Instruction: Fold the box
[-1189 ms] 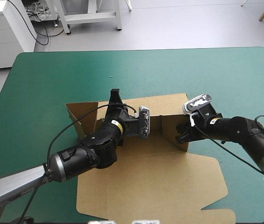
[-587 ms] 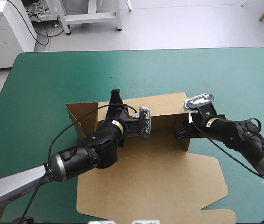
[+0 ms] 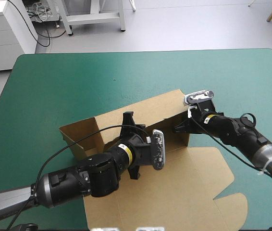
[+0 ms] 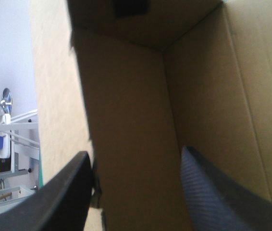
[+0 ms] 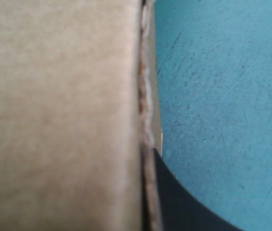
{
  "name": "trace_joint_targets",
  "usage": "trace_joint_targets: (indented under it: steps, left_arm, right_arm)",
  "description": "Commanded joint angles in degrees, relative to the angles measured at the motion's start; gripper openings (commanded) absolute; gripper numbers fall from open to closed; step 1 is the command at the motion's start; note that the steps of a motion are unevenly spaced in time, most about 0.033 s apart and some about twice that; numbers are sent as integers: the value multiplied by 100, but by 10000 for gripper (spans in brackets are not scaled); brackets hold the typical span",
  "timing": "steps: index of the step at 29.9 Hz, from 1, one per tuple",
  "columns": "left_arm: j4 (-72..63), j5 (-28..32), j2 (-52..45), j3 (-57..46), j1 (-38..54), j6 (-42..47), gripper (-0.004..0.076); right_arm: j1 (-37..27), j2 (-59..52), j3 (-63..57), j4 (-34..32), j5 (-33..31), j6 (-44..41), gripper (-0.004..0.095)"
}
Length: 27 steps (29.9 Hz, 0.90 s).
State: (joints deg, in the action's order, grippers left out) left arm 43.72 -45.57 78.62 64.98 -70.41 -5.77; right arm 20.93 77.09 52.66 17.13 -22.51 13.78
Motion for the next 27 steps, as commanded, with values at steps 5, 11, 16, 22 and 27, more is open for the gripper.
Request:
trace_joint_targets:
  steps: [5, 11, 16, 22, 27]
  left_arm:
    - [464, -533, -209, 181, -685, 517, 384]
    - [897, -760, -218, 258, -590, 616, 384]
    - [887, -733, -218, 802, -62, 577, 384]
    - [-542, -733, -218, 1859, 1193, -380, 384]
    - [-2323, -798, -218, 2621, 2353, -1374, 384]
  right_arm:
    - [20, 57, 545, -8, 62, -284, -16]
    - [8, 57, 989, -635, -690, -746, -16]
    - [-27, 133, 1491, -1072, -1280, -1072, -16]
    - [-375, 464, 2298, -1134, -2435, -1127, -16]
    - [-712, 952, 3179, -1134, -3332, -921, -16]
